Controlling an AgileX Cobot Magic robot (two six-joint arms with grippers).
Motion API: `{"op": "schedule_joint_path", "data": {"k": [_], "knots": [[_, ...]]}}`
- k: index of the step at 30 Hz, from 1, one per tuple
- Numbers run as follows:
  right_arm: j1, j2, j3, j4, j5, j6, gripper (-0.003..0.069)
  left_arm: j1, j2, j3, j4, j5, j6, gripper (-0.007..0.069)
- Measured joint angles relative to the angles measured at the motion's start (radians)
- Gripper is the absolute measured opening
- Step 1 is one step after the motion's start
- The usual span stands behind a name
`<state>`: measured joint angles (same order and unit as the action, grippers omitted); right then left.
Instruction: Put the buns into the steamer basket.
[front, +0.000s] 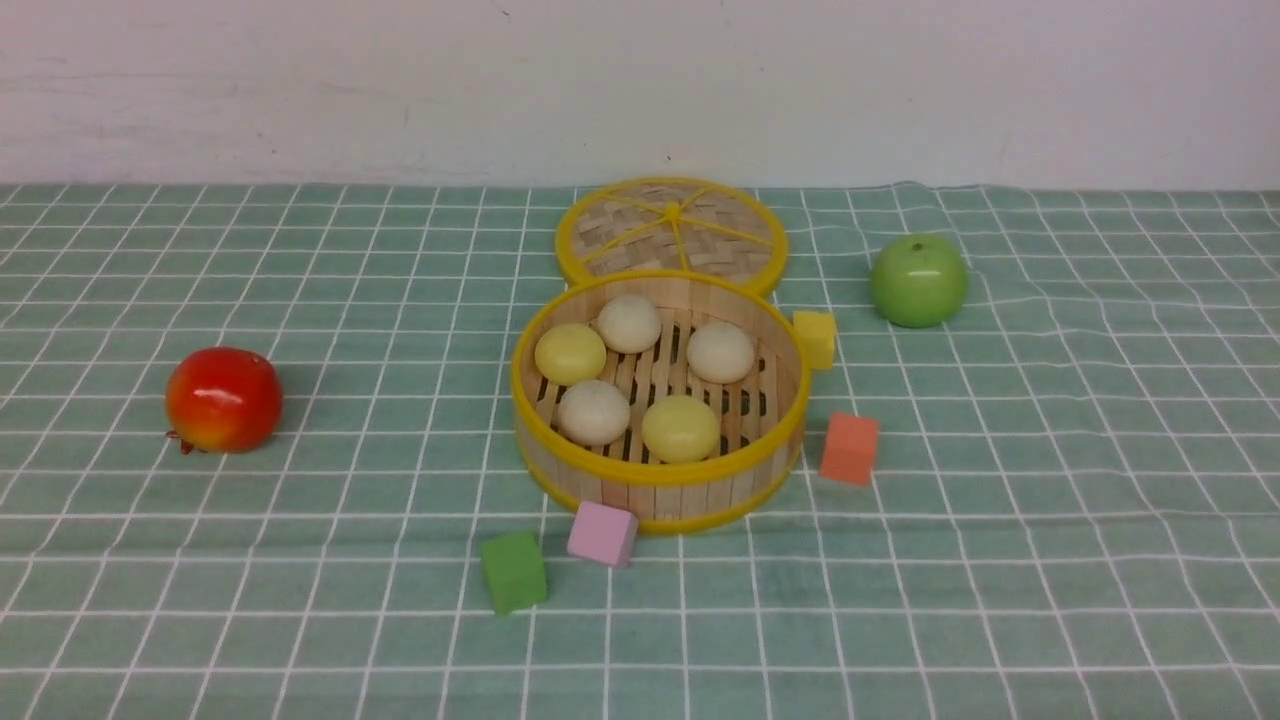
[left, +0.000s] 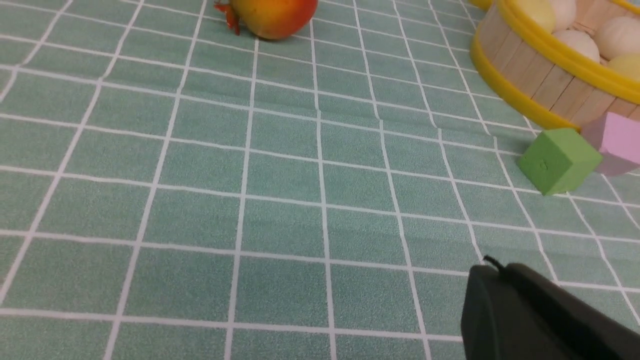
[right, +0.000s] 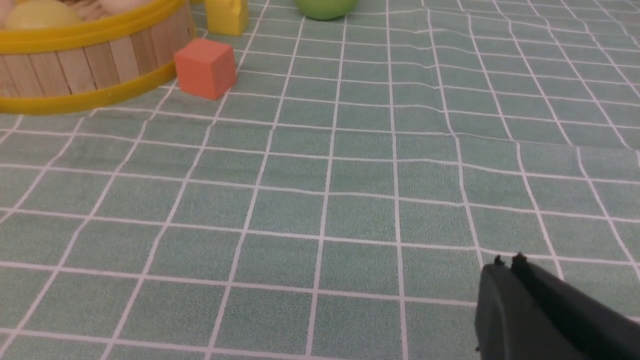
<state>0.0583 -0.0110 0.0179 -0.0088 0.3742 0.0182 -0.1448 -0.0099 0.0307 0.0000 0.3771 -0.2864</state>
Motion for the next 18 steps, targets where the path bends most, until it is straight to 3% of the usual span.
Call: {"op": "schedule_joint_path", "data": {"k": [18], "knots": [[0.000,0.000,0.000,0.000,0.000,0.000,0.0012,0.000,0.000,0.000,0.000,0.000,0.004,-0.0013]]}}
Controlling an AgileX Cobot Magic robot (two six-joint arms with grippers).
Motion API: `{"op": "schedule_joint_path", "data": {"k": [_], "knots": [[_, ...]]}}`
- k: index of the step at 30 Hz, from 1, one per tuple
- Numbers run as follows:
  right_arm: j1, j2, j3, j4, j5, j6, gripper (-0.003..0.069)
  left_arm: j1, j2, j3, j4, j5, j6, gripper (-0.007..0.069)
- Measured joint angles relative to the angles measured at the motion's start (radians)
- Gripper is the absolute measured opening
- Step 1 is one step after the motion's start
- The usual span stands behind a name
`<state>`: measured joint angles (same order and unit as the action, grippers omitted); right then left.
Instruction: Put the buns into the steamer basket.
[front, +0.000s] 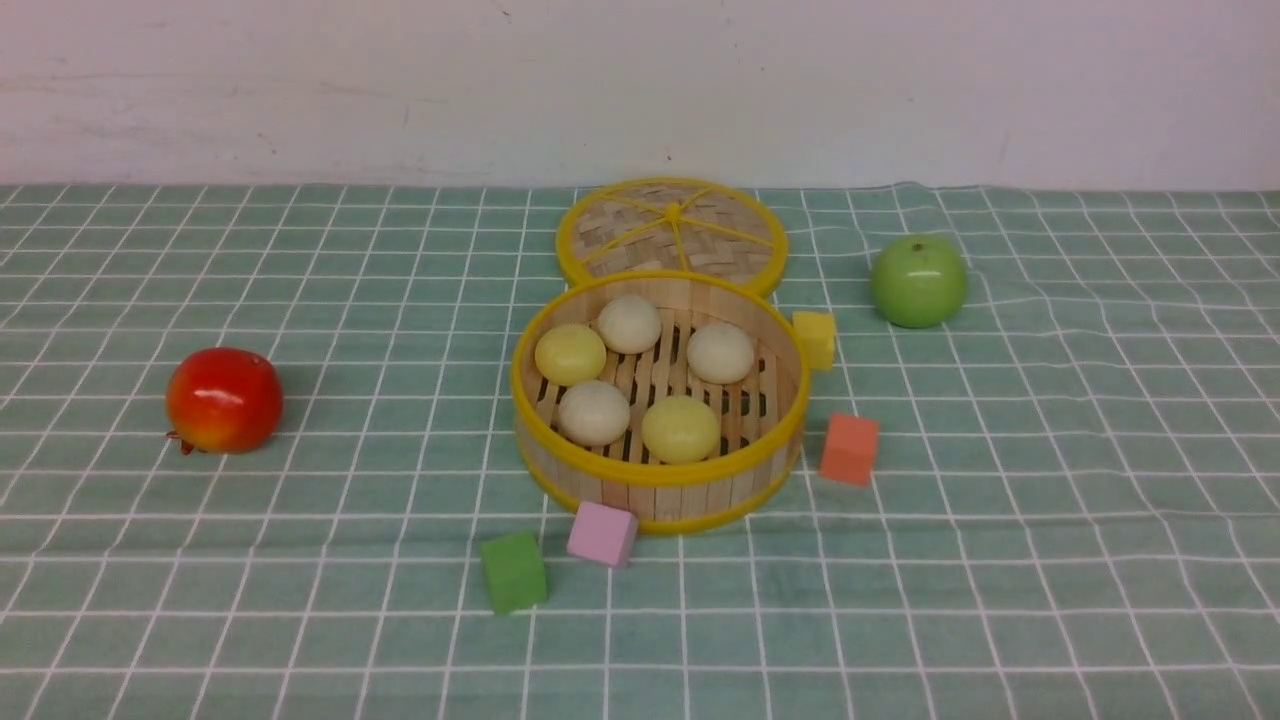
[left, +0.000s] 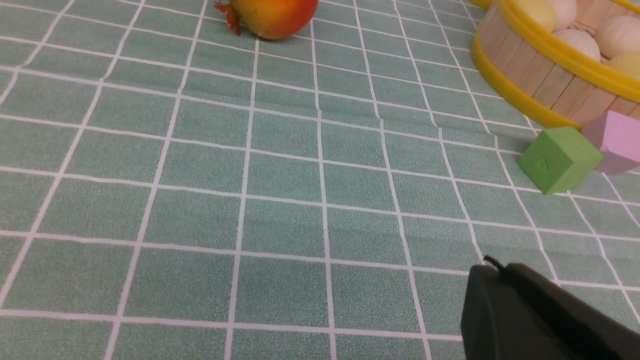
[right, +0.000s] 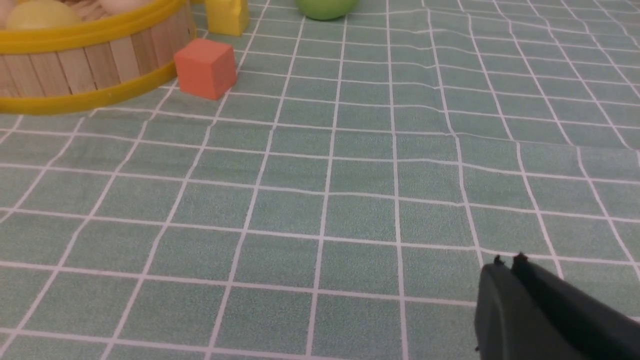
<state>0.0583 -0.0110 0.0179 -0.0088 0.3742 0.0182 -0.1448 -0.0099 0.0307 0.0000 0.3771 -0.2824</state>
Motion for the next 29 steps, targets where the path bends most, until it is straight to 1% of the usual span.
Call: {"op": "schedule_joint_path", "data": {"k": [29], "knots": [[0.000,0.000,0.000,0.000,0.000,0.000,0.0043,0.000,0.000,0.000,0.000,0.000,0.000,-0.0009]]}}
